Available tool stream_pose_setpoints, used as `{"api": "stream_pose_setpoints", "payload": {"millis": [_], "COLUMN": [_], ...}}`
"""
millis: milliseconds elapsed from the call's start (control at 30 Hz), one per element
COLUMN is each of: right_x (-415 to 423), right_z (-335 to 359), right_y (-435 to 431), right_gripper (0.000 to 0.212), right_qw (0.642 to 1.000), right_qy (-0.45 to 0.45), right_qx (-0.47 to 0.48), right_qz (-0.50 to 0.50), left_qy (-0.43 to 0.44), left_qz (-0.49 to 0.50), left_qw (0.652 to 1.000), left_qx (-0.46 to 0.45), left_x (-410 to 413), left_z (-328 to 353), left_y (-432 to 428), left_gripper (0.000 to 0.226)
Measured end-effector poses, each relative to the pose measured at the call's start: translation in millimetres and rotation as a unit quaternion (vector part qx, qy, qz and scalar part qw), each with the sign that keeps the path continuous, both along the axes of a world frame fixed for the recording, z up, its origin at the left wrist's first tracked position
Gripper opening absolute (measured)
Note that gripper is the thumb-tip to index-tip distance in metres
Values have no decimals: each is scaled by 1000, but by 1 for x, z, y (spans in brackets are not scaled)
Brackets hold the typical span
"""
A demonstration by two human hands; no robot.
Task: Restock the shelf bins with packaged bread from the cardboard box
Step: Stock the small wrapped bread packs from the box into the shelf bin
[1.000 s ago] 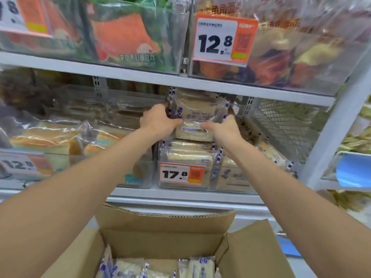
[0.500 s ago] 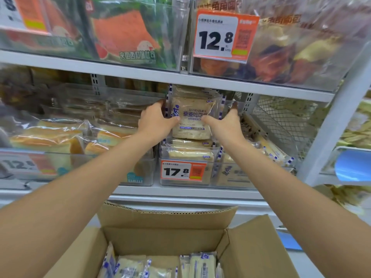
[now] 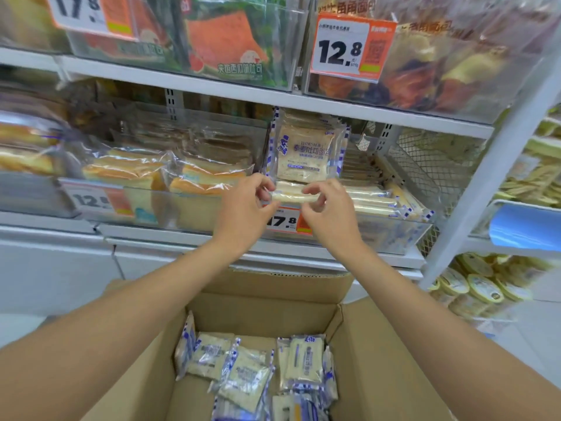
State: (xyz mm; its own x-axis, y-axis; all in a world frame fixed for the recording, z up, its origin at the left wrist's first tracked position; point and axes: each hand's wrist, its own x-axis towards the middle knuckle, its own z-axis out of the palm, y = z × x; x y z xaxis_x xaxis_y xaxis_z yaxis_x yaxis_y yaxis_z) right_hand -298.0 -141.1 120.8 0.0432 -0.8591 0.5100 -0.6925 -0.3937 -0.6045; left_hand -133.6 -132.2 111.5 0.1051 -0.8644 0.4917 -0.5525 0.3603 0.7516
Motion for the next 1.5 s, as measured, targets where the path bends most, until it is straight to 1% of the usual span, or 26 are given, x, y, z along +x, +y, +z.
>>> {"api": "stream_pose_setpoints", "payload": {"millis": [67,167,267,333,433,500,600,667,700,733,767,833,900,933,967,1000,1067,1100,1133,1167,1200,1233,1267,1300,1367,1500], "right_x": [5,7,-2,-8,-7,2,20,26,28,28,27,21,8,1,-6,-11,-16,-15,-13,-11,-9,-8,-9,-12,-18,-8], "right_z": [-19,-66,-133,-182,-258,-302,-358,-388,-399,-405,-407,-400,-378,-360,-339,-316,-273,-255,-243,-235,-231,-232,-237,-247,-273,-341], "right_y": [15,37,52,58,59,56,52,56,59,63,64,63,57,52,48,44,39,38,38,37,37,36,36,34,33,33], "right_gripper": [18,18,20,25,31,40,70,89,90,83,69,43,31,29,27,24,23,25,29,33,37,44,51,56,57,55], "right_qw": [999,982,932,893,847,827,796,783,779,776,775,782,798,805,805,797,780,774,770,766,767,775,789,804,815,790], "right_qy": [29,85,153,185,189,190,189,214,239,269,283,225,141,108,71,40,10,8,9,10,12,13,11,8,19,126], "right_qx": [26,150,301,384,476,513,562,575,572,562,555,568,569,564,567,575,586,587,587,587,585,579,569,559,557,579], "right_qz": [33,82,129,146,142,129,118,105,99,98,106,123,139,148,162,180,221,239,251,260,261,251,232,203,156,159], "left_qy": [8,0,-5,15,45,76,98,99,109,117,118,94,57,51,55,64,85,97,118,145,174,201,223,246,285,263], "left_qz": [-2,19,45,65,70,77,83,82,82,81,73,55,46,46,43,30,-26,-59,-84,-95,-90,-66,-33,-6,19,36], "left_qw": [998,987,963,946,923,904,886,882,880,879,877,874,877,878,877,873,850,831,812,799,798,809,823,831,831,834], "left_qx": [58,162,267,318,376,415,446,454,455,455,461,473,475,474,476,482,519,544,565,576,570,548,522,498,478,484], "left_x": [8,33,65,82,95,96,98,97,95,93,92,90,91,90,90,89,84,80,76,73,73,73,76,82,97,113], "left_z": [-27,-76,-130,-166,-215,-241,-268,-275,-277,-278,-277,-277,-273,-269,-265,-260,-251,-246,-243,-241,-241,-239,-238,-239,-239,-240], "left_y": [22,55,78,89,97,101,106,108,108,108,107,105,100,98,96,95,93,94,96,99,103,107,111,115,122,123], "left_gripper": [17,18,17,18,20,21,26,23,19,16,17,17,20,26,37,55,95,104,101,84,60,37,22,16,18,33]}}
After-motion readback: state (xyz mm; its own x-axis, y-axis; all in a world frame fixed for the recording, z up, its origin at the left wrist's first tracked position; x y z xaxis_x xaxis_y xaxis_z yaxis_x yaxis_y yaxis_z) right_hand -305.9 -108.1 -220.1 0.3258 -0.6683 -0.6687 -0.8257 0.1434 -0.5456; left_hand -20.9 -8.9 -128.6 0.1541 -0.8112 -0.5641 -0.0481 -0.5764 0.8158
